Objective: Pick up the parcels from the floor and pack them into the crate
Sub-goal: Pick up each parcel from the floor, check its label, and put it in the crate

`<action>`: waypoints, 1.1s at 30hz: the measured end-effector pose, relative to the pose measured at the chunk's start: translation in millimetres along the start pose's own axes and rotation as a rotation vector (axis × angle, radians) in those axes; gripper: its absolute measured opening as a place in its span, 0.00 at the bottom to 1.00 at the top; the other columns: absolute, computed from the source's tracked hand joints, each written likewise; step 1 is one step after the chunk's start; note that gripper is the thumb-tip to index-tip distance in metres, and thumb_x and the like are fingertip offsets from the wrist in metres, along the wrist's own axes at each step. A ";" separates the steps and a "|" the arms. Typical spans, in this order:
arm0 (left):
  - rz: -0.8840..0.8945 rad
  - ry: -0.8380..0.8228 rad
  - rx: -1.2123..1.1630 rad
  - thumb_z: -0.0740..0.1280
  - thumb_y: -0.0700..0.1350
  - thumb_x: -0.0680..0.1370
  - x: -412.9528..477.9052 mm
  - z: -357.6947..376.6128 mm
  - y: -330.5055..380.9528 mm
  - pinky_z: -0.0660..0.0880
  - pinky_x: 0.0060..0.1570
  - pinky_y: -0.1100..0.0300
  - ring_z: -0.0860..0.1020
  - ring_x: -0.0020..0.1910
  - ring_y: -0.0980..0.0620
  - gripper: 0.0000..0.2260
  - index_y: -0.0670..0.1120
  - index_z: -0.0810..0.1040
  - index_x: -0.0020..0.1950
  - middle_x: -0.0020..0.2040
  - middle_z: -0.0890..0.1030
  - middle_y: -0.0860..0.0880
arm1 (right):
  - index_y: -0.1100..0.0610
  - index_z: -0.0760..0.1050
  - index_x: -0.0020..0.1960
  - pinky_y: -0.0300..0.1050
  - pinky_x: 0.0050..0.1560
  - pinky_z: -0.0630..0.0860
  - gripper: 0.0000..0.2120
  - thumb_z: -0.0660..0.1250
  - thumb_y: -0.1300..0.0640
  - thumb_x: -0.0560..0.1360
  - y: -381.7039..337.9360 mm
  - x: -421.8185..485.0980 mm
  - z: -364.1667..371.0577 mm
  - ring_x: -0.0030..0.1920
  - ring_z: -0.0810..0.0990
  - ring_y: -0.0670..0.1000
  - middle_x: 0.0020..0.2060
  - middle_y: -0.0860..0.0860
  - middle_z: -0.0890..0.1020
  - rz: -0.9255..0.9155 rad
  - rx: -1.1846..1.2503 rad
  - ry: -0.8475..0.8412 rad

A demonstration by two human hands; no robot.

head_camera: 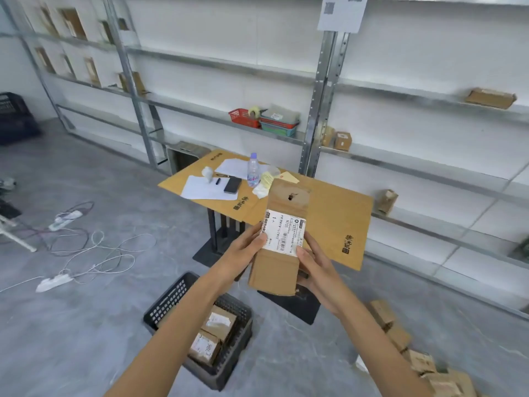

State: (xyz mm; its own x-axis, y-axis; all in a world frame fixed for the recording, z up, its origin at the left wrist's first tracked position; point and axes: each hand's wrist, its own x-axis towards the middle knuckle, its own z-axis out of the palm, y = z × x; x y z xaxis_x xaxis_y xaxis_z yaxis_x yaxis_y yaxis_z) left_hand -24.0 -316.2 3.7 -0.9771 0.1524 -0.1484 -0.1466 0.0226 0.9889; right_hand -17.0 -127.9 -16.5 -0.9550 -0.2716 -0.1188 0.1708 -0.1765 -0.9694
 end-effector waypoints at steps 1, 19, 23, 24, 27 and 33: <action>-0.007 -0.004 0.024 0.60 0.51 0.80 -2.9 -13.4 -4.2 0.75 0.50 0.63 0.77 0.57 0.57 0.18 0.56 0.67 0.70 0.62 0.77 0.54 | 0.44 0.59 0.75 0.60 0.58 0.77 0.32 0.65 0.51 0.73 6.1 3.5 11.7 0.59 0.79 0.49 0.59 0.47 0.81 0.017 0.010 -0.005; -0.321 -0.149 0.189 0.60 0.42 0.81 139.6 -171.6 -108.7 0.76 0.57 0.56 0.78 0.58 0.49 0.17 0.47 0.68 0.70 0.63 0.78 0.47 | 0.43 0.63 0.65 0.41 0.45 0.80 0.17 0.61 0.53 0.79 132.9 174.9 89.6 0.47 0.82 0.40 0.48 0.40 0.82 0.301 -0.097 0.133; -0.385 -0.163 0.167 0.59 0.39 0.81 170.9 -200.4 -141.8 0.78 0.41 0.68 0.78 0.47 0.58 0.12 0.50 0.70 0.64 0.57 0.79 0.49 | 0.45 0.61 0.70 0.46 0.55 0.78 0.20 0.60 0.52 0.80 169.3 215.5 106.6 0.54 0.79 0.43 0.55 0.44 0.79 0.388 -0.118 0.173; -0.407 -0.165 0.166 0.59 0.39 0.81 175.7 -207.8 -151.4 0.77 0.40 0.68 0.79 0.47 0.57 0.13 0.49 0.71 0.64 0.57 0.79 0.48 | 0.44 0.61 0.70 0.45 0.56 0.78 0.20 0.60 0.51 0.80 181.3 222.3 109.5 0.56 0.78 0.44 0.57 0.44 0.78 0.409 -0.134 0.177; -0.464 -0.183 0.199 0.60 0.39 0.81 187.9 -229.1 -191.0 0.75 0.38 0.70 0.79 0.47 0.57 0.14 0.46 0.72 0.66 0.57 0.80 0.49 | 0.42 0.62 0.66 0.46 0.58 0.78 0.17 0.61 0.50 0.79 221.3 236.3 119.1 0.57 0.77 0.45 0.61 0.44 0.76 0.461 -0.276 0.232; -0.585 -0.235 0.356 0.62 0.37 0.79 212.6 -265.0 -279.0 0.76 0.48 0.67 0.78 0.55 0.53 0.17 0.45 0.72 0.67 0.60 0.80 0.48 | 0.55 0.68 0.65 0.33 0.47 0.78 0.16 0.65 0.57 0.78 313.5 258.4 156.2 0.53 0.79 0.45 0.61 0.50 0.78 0.584 -0.468 0.438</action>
State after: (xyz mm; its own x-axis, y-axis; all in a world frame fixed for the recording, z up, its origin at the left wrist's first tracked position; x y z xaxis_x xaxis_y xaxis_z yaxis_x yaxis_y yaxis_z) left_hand -231.6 -551.9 -303.8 -0.6893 0.2239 -0.6890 -0.5372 0.4800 0.6935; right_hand -172.3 -401.1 -317.6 -0.7689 0.2086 -0.6043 0.6380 0.3108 -0.7045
